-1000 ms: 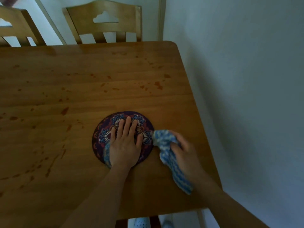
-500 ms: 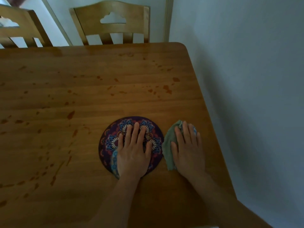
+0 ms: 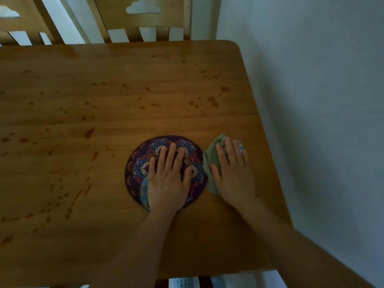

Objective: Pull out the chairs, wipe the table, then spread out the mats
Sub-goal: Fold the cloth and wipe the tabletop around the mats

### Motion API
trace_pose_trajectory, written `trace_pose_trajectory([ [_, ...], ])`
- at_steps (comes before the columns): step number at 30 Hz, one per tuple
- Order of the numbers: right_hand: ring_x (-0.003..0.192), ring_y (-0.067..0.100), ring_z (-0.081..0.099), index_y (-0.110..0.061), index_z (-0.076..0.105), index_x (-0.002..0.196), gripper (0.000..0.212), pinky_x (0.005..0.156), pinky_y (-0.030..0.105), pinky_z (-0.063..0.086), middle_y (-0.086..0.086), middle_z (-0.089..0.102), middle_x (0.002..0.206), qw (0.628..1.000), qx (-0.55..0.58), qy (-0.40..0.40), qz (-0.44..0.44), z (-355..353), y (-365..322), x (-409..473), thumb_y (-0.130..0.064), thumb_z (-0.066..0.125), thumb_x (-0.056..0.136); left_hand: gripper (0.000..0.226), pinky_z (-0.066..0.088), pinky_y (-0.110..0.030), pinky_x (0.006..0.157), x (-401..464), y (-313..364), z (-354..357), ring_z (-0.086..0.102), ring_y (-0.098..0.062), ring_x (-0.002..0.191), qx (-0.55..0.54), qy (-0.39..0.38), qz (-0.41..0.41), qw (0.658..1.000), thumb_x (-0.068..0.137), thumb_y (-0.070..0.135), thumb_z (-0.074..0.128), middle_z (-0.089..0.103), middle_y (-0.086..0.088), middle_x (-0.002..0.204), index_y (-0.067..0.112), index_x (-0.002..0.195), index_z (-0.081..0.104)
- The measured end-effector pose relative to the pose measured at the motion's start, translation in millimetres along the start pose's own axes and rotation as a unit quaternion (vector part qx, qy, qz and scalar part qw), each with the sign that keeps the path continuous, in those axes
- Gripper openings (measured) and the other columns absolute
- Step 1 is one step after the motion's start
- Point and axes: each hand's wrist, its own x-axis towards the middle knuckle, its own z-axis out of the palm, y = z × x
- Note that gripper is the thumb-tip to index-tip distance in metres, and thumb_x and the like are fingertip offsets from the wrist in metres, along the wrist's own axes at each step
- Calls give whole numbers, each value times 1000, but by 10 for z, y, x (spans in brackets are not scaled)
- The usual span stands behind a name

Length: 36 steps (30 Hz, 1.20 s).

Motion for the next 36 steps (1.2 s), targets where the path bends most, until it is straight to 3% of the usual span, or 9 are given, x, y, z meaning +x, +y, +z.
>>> trace_pose_trajectory([
  [5,151,24,7,-14,26,154,66,118,49,19,10,13,163,999,-11,5,-53,66,403,-854,-51,28,99,63,6,-46,122,19,9,-36,4,-18,151,-2,-13,-4,1000,98,56,13,13,3,163,28,154,23],
  [10,151,29,8,-8,25,153,69,121,48,13,16,14,162,998,-21,27,58,105,267,-937,-51,23,100,70,-2,-45,122,10,28,-97,-4,-16,151,-29,-31,-5,999,94,60,-3,5,5,164,30,155,15],
  [14,151,30,7,-7,24,153,69,120,49,12,17,13,162,999,-9,24,31,176,15,-1144,-51,21,100,70,-11,-41,120,2,3,-150,-12,-10,149,-89,-62,-5,994,89,56,-5,-1,9,164,34,155,11],
  [18,151,25,6,-9,23,153,69,122,44,8,12,15,162,993,100,29,50,179,-288,-1075,-47,28,96,52,-13,-42,119,138,-28,-214,-12,-7,148,-178,-138,-38,974,103,39,24,-1,11,164,35,154,17],
  [20,148,17,17,-16,25,153,59,121,41,18,5,25,160,963,255,45,73,35,-355,-1083,-38,35,99,49,-13,-40,120,67,-17,-345,-5,-7,149,-218,-89,-47,971,103,36,29,10,9,163,31,152,26],
  [23,130,9,42,-23,38,147,42,107,28,34,-2,46,145,876,428,119,186,-175,-201,-968,-24,36,105,48,0,-36,122,-304,314,-430,17,-14,148,-226,26,101,969,102,32,26,33,2,156,18,145,43],
  [27,132,15,42,-20,49,138,37,107,26,30,2,49,142,840,463,135,250,-183,2,-783,-26,33,106,55,21,-43,120,-969,883,21,16,-19,149,-160,-85,242,953,100,32,29,25,-5,160,14,152,29],
  [30,143,12,26,-16,50,139,40,114,26,18,1,41,150,885,412,101,191,-96,-15,-829,-28,29,107,61,18,-46,120,-1084,880,170,4,-20,151,-43,-58,240,968,102,42,23,9,-5,164,15,156,14],
  [36,149,23,14,-11,38,146,46,122,41,10,8,28,158,951,263,67,145,-45,-63,-829,-32,31,106,57,4,-42,119,-1287,207,30,-4,-15,151,15,-108,340,934,103,49,22,3,2,165,28,156,15],
])
